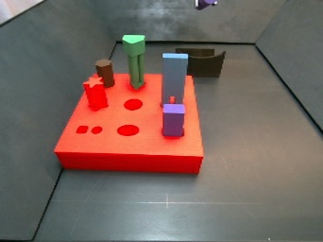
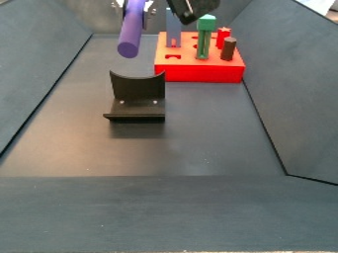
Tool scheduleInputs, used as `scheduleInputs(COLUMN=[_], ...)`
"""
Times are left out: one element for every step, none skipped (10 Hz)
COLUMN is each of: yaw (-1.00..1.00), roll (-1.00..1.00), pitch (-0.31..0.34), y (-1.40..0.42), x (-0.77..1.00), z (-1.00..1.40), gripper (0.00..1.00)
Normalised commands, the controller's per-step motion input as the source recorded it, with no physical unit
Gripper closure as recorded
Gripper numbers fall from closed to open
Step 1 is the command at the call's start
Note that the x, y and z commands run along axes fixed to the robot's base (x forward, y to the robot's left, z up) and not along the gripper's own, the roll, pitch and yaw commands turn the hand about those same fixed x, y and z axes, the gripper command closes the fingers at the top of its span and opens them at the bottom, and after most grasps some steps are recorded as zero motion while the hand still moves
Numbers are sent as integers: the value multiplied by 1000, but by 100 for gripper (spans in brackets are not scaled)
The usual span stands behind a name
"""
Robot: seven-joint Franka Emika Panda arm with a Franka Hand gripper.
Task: Pick up the round object. Move up. Place the round object on the fixture. Regrasp the round object. Move to above the board. Insert the round object.
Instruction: Place the round object on the fixture.
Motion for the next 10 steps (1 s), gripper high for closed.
scheduleInputs(yaw=[95, -43, -123, -168, -169, -185, -248, -269, -279, -277], roll=[-891, -675, -521, -369, -1000, -1000, -899, -746, -534, -425], pitch=[348, 307, 270, 227, 335, 306, 261, 209, 131, 95], y=[47, 44, 48, 55, 134, 136, 139, 137, 140, 142], x=[56, 69, 84, 89, 136, 138, 152, 164, 177, 182], z=[-14, -24, -29, -26, -1000, -1000, -1000, -1000, -1000, -1000], gripper=[100, 100, 100, 100, 100, 100, 100, 100, 100, 100])
